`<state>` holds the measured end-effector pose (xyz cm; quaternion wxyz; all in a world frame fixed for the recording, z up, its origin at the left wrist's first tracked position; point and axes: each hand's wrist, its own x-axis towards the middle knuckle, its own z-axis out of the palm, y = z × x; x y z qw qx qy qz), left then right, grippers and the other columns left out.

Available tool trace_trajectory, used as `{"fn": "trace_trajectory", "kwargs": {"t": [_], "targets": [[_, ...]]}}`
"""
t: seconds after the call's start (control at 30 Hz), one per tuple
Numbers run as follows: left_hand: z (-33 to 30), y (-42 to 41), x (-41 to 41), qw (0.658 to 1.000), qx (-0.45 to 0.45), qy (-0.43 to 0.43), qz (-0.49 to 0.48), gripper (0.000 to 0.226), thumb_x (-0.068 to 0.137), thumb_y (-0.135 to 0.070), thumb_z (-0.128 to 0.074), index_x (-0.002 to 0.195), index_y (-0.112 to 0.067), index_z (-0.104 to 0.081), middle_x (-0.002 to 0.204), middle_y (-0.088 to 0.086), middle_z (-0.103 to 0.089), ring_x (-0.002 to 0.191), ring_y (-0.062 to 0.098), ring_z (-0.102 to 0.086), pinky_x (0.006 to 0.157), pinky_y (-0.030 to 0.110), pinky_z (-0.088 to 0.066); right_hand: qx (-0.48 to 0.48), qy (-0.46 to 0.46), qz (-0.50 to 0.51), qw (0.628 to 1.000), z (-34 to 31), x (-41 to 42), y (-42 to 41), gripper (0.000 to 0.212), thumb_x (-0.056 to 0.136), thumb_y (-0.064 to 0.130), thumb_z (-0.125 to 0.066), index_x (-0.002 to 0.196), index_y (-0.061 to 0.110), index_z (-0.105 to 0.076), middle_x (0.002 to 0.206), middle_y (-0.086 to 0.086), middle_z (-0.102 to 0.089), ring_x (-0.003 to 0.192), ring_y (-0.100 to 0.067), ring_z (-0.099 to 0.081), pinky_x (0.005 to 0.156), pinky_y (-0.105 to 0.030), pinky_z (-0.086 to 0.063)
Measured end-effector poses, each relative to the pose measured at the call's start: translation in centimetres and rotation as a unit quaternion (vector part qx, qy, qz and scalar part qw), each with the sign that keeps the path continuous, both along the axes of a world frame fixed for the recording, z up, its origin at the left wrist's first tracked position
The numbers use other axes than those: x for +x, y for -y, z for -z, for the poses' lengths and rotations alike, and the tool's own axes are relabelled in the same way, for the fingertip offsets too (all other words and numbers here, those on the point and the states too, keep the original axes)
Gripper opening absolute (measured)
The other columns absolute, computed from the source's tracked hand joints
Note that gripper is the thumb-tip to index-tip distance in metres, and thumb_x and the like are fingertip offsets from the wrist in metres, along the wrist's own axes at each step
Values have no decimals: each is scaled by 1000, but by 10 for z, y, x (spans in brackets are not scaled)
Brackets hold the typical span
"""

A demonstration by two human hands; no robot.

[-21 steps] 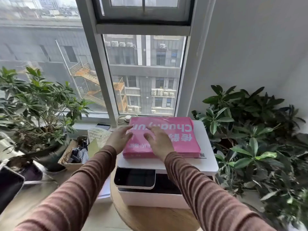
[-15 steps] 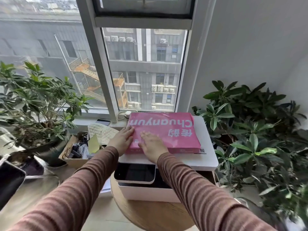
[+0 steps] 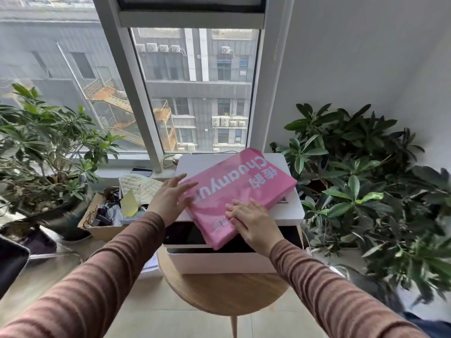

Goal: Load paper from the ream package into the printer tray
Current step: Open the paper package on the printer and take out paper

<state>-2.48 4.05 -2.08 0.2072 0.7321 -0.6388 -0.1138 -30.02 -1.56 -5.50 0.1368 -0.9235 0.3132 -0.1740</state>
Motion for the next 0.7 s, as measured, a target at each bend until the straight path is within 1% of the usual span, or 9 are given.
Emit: {"fn": "trace_trajectory", "kwargs": {"t": [0.07,0.13,0.2,0.27,0.33,0.43,0.53,0.63,0.7], "targets": [[5,-2,-4,999,36,-15,14,45,97,-40,-59,142,-43,-54,163,-1,-32,146,28,-32,118,51,-29,-21,0,-6,1000,2,-20,-2,45,104,44,-32,132,26,-61,148,12,-53,144,-7,-38,122,-43,-20],[14,-7,-10,998,49,-31,31,41,98,-42,-55,139,-48,-54,162,3,-33,144,30,-33,119,50,-29,-35,-16,-11,999,0,-36,-5,52,103,54,-32,139,26,-56,154,12,-46,147,-7,-31,123,-43,-16],[20,-16,-18,998,46,-42,20,42,96,-50,-52,138,-47,-55,160,7,-37,141,31,-35,119,48,-27,-46,-57,-24,997,-1,-49,-7,73,93,74,-34,147,26,-46,160,12,-35,151,-7,-22,125,-44,-11],[23,-27,-25,998,37,-43,10,54,89,-65,-42,138,-49,-54,158,8,-38,138,32,-34,119,48,-26,-63,-103,-30,992,0,-56,-11,93,80,86,-39,151,26,-36,163,12,-27,152,-8,-16,125,-46,-5],[27,-40,-31,999,32,-30,22,64,83,-73,-39,143,-52,-47,158,6,-34,138,30,-30,120,49,-25,-98,-111,-28,989,5,-59,-14,90,80,75,-55,151,26,-33,161,8,-32,151,-15,-25,123,-55,-13],[34,-54,-32,998,30,10,52,81,75,-76,-57,149,-52,-35,162,1,-23,142,27,-23,121,52,-24,-155,-69,0,985,12,-59,-21,77,75,35,-83,142,23,-47,146,-2,-56,136,-27,-51,108,-63,-40],[35,-58,-27,998,16,8,53,83,74,-57,-76,149,-44,-41,162,-2,-22,143,26,-25,119,54,-28,-129,49,6,990,7,-60,-27,53,80,14,-78,130,17,-59,137,-6,-62,132,-29,-54,101,-53,-50],[25,-55,-20,997,-57,3,51,70,79,-27,-81,143,-33,-54,152,2,-44,133,29,-42,111,57,-40,-96,138,-12,986,-25,-53,-23,36,89,14,-64,125,11,-65,133,-6,-65,134,-28,-52,109,-44,-45],[12,-50,-15,991,-121,8,52,61,79,-17,-81,136,-26,-61,137,6,-57,121,29,-53,102,55,-48,-72,180,-20,981,-55,-46,-16,38,85,6,-70,123,12,-67,130,-5,-66,132,-26,-54,113,-41,-41]]}}
